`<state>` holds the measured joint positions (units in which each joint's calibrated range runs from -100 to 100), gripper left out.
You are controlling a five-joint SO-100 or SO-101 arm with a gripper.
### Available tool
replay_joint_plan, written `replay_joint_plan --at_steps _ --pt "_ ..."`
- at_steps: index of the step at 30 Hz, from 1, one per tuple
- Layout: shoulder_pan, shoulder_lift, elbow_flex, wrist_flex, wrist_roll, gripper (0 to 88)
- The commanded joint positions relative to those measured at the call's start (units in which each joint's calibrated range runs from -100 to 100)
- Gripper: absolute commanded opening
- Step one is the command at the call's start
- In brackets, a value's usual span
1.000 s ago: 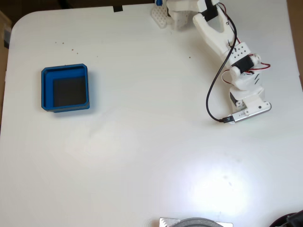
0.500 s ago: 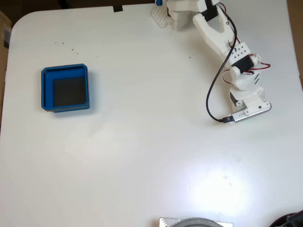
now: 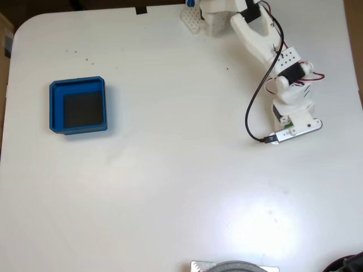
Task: Pick up green cube and drop it in the blue box
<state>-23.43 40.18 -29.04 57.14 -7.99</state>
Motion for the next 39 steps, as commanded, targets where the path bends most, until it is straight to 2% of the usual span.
replay_joint_plan --at_steps 1,18,23,28,39 --pt "0.83 -10.33 -2.92 3.73 -0.05 2.1" --pt "0.98 -25.3 -2.92 19.54 0.05 2.3" --pt "1.52 -28.31 -2.92 20.36 2.59 2.3" --pt "4.8 -31.24 -2.92 20.44 5.27 2.3" --pt "18.47 -34.08 -2.92 26.88 6.06 2.3"
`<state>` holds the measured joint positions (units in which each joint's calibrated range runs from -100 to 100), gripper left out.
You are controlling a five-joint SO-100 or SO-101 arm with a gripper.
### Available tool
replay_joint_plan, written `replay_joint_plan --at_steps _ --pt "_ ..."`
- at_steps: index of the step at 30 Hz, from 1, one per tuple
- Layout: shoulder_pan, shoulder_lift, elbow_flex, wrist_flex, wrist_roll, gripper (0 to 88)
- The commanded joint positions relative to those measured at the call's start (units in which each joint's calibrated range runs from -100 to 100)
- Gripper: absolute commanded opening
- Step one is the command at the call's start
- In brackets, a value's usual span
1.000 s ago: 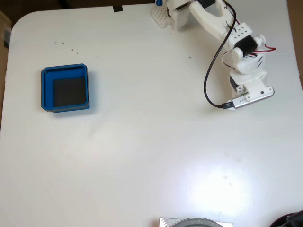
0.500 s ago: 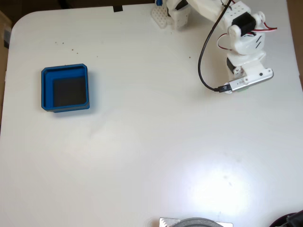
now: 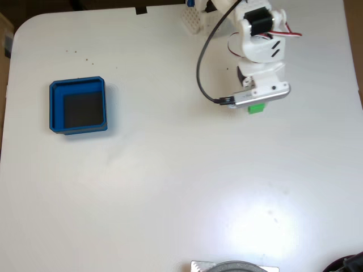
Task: Pick up green cube and drop it in the blue box
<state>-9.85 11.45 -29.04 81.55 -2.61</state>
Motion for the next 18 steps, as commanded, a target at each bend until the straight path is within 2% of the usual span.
replay_joint_plan --at_steps 1,5,18 --pt "6.18 -5.34 -2.92 2.8 1.07 2.3" --pt "11.91 -4.92 -2.83 2.96 2.44 2.3" --pt "29.54 -4.59 -2.83 2.06 2.44 2.5"
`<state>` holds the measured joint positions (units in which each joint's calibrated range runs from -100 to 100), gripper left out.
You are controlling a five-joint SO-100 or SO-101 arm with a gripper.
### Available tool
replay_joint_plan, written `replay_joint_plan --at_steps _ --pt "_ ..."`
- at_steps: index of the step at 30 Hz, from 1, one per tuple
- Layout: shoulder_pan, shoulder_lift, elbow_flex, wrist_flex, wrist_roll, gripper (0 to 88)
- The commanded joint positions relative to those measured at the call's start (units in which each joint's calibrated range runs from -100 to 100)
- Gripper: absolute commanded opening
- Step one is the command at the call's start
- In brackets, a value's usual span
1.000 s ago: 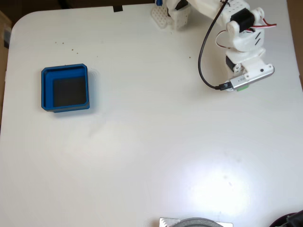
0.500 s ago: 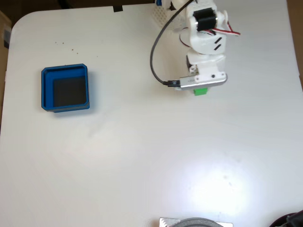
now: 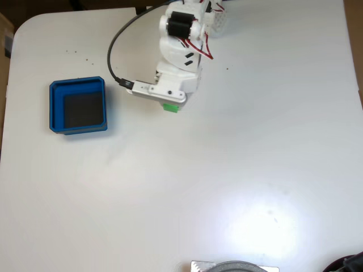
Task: Pick up green cube and drop it in the blue box
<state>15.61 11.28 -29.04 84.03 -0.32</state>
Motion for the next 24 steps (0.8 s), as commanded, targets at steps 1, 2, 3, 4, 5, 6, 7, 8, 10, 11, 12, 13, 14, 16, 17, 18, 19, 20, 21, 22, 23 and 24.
replay_joint_plan --at_steps 1,2,3,4,5,6,7,8,10,11,12,13,14,16,17,18,19,20,21,22,23,24 --pt "5.08 -4.42 -2.83 -0.42 0.15 2.5" --pt "6.07 -4.42 -2.83 -0.5 0.15 2.5" --pt "6.99 -4.42 -2.83 -0.5 0.15 2.5" --pt "7.91 -4.42 -2.83 -0.5 0.15 2.5" --pt "8.82 -4.42 -2.92 -0.58 0.15 2.5" --pt "9.58 -4.34 -2.92 -0.58 0.15 2.5" --pt "10.35 -4.34 -2.92 -0.58 0.15 2.5" --pt "10.96 -4.34 -2.92 -0.58 0.15 2.5" --pt "12.03 -4.34 -2.92 -0.66 0.15 2.5" --pt "12.41 -4.34 -2.92 -0.66 0.15 2.5" --pt "12.87 -4.25 -2.92 -0.66 0.15 2.6" --pt "13.25 -4.09 -2.92 -0.66 0.15 2.6" --pt "13.86 -3.84 -2.92 -0.66 0.15 2.6" --pt "15.0 -3.25 -2.92 -0.91 0.15 2.6" --pt "15.54 -3.17 -2.92 -1.8 0.15 2.6" --pt "16.15 -3.0 -2.92 -3.11 0.15 2.6" --pt "16.91 -2.58 -2.92 -4.9 0.15 2.7" --pt "17.83 -1.83 -2.92 -6.94 0.15 2.7" --pt "18.75 -0.91 -2.92 -8.98 0.15 2.7" --pt "19.58 0.18 -2.92 -11.02 0.15 2.6" --pt "20.35 1.26 -2.92 -12.73 0.15 2.6" --pt "21.11 2.43 -2.92 -14.44 0.15 2.6"
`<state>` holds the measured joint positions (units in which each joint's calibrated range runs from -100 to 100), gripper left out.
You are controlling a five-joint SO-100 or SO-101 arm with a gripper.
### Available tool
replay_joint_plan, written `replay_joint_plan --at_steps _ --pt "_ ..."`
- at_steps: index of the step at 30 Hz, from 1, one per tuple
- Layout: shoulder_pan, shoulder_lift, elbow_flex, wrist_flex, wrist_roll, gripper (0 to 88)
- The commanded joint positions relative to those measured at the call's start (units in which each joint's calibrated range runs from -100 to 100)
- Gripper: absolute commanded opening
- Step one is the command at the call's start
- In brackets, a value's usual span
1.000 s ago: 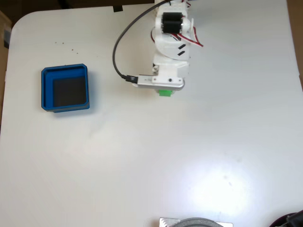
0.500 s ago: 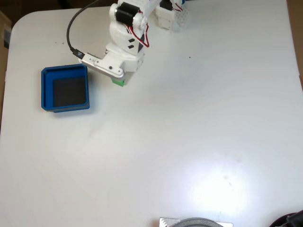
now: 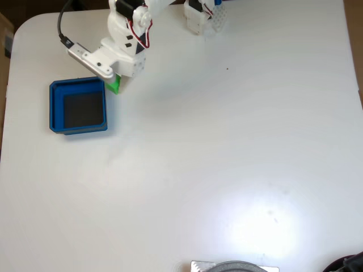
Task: Pick up green cube and drop it in the blue box
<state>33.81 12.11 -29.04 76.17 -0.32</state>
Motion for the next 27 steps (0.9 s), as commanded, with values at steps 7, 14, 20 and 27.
replay_joint_plan --at_steps 7,14,20,27 --pt "7.41 10.46 -3.01 -16.04 0.15 2.5" --pt "9.86 15.98 -3.01 -22.89 0.15 2.5" --pt "10.01 17.07 -2.92 -23.62 0.15 2.5" --pt "9.93 17.07 -2.83 -23.54 -0.15 2.5"
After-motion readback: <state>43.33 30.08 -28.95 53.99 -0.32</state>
